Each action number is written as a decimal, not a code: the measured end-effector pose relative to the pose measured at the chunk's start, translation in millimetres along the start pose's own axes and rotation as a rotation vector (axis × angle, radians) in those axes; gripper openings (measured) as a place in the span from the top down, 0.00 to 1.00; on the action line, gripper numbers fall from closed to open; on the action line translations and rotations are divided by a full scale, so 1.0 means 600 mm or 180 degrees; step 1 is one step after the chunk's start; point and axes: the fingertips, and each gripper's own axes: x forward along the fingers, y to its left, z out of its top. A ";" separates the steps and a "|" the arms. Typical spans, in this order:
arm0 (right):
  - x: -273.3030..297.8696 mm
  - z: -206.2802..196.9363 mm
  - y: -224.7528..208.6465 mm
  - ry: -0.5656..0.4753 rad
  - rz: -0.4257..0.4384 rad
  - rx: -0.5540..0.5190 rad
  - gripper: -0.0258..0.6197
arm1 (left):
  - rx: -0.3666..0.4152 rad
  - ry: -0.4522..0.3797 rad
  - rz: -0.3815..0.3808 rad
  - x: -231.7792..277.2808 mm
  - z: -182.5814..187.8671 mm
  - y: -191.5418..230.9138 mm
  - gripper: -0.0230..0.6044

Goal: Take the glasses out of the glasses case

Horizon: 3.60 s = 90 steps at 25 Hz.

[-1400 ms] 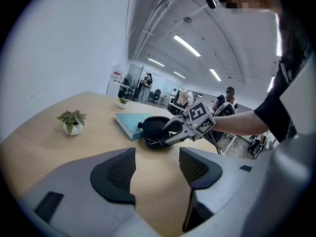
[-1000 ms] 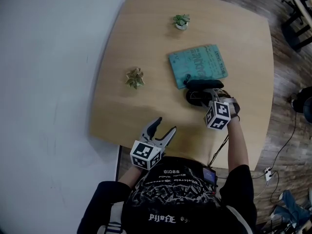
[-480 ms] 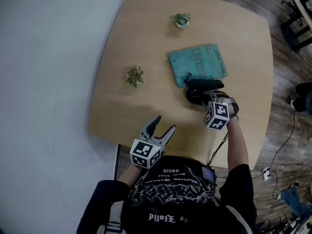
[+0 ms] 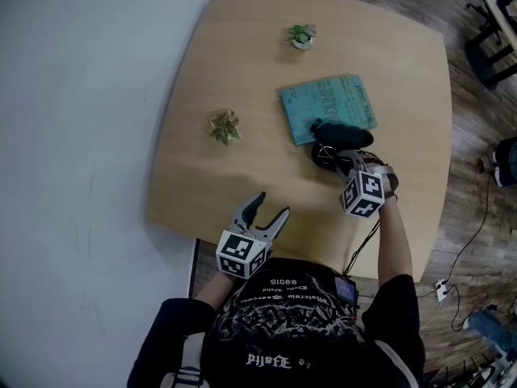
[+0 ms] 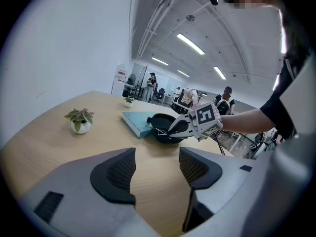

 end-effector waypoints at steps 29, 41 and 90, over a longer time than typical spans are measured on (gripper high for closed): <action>-0.182 0.105 -0.030 -0.0644 -0.1029 0.1159 0.92 | 0.0226 -0.0155 -0.0127 -0.031 0.020 0.004 0.51; -0.232 0.143 0.061 -0.1047 -0.1413 0.2179 0.92 | 0.0283 -0.0277 -0.0376 -0.070 0.027 0.019 0.51; -0.259 0.179 0.228 -0.1663 -0.2202 0.3795 0.92 | 0.0332 -0.0522 -0.0586 -0.129 0.019 0.056 0.96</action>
